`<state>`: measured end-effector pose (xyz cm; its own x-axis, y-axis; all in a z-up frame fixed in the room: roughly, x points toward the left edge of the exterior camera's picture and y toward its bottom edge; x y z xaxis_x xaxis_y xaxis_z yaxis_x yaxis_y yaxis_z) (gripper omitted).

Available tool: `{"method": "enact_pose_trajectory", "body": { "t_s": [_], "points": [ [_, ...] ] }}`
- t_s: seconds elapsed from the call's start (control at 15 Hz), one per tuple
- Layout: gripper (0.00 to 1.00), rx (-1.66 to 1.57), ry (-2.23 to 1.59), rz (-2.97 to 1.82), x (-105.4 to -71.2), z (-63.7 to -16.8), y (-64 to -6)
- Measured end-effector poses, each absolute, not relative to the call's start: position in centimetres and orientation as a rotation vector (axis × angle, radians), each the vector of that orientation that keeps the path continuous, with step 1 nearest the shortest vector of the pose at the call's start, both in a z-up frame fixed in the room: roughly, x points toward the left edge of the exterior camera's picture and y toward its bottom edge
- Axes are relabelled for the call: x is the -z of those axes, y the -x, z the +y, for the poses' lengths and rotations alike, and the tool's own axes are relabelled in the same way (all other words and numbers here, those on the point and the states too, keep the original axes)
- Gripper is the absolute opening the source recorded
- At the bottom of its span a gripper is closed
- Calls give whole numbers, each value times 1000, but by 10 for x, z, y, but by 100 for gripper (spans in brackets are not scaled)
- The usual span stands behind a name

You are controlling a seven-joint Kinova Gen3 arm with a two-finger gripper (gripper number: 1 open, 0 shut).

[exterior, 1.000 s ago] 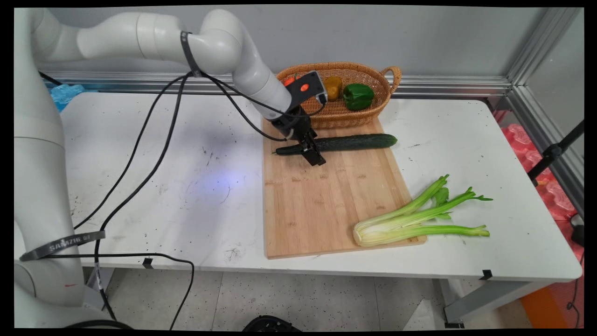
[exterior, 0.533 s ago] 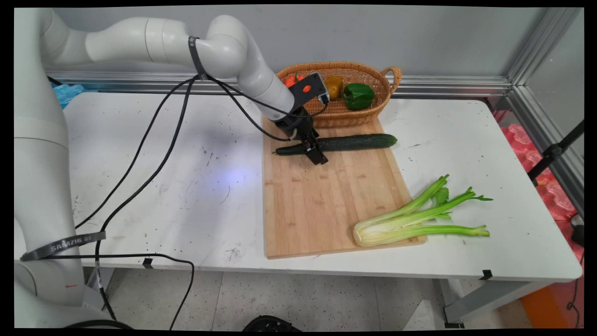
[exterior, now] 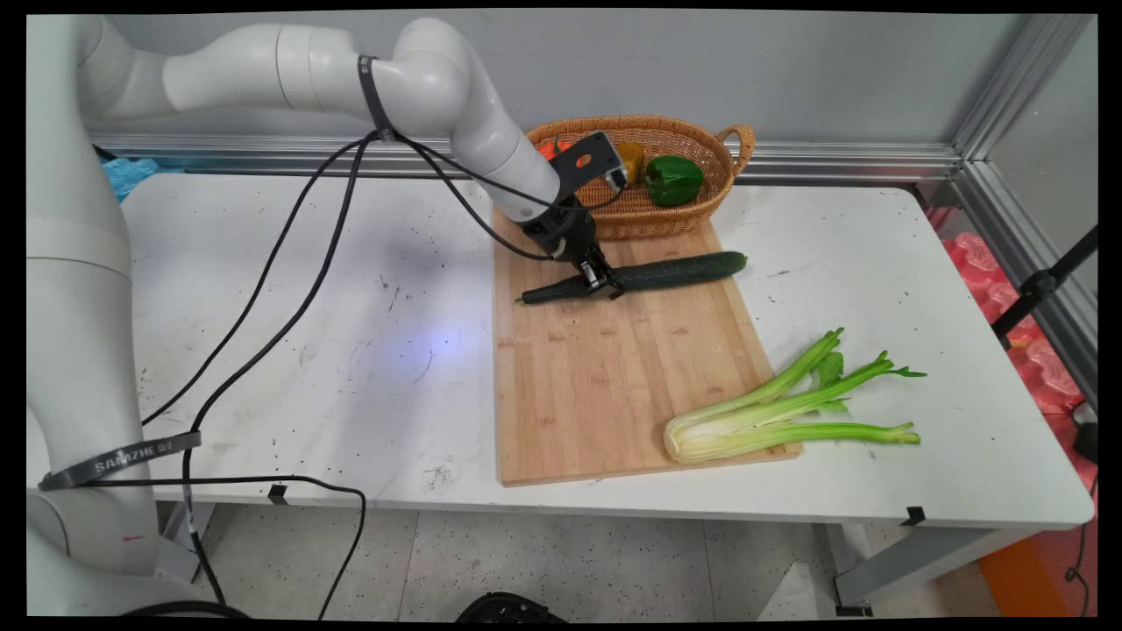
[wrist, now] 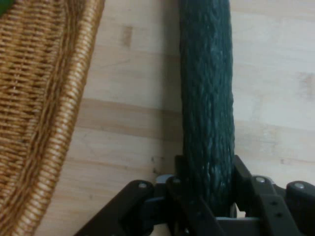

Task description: Place the picked object in the vegetable basket

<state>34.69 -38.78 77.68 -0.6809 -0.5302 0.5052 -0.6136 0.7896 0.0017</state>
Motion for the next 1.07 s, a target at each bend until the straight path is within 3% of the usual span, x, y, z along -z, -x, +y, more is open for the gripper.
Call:
{"method": "enact_pose_trajectory", "body": {
  "t_s": [0.67,1.07],
  "points": [
    [0,-164,-811,-2474,-830,-389,-339],
    [0,-218,-754,-2466,-874,-419,-347]
  ]
}}
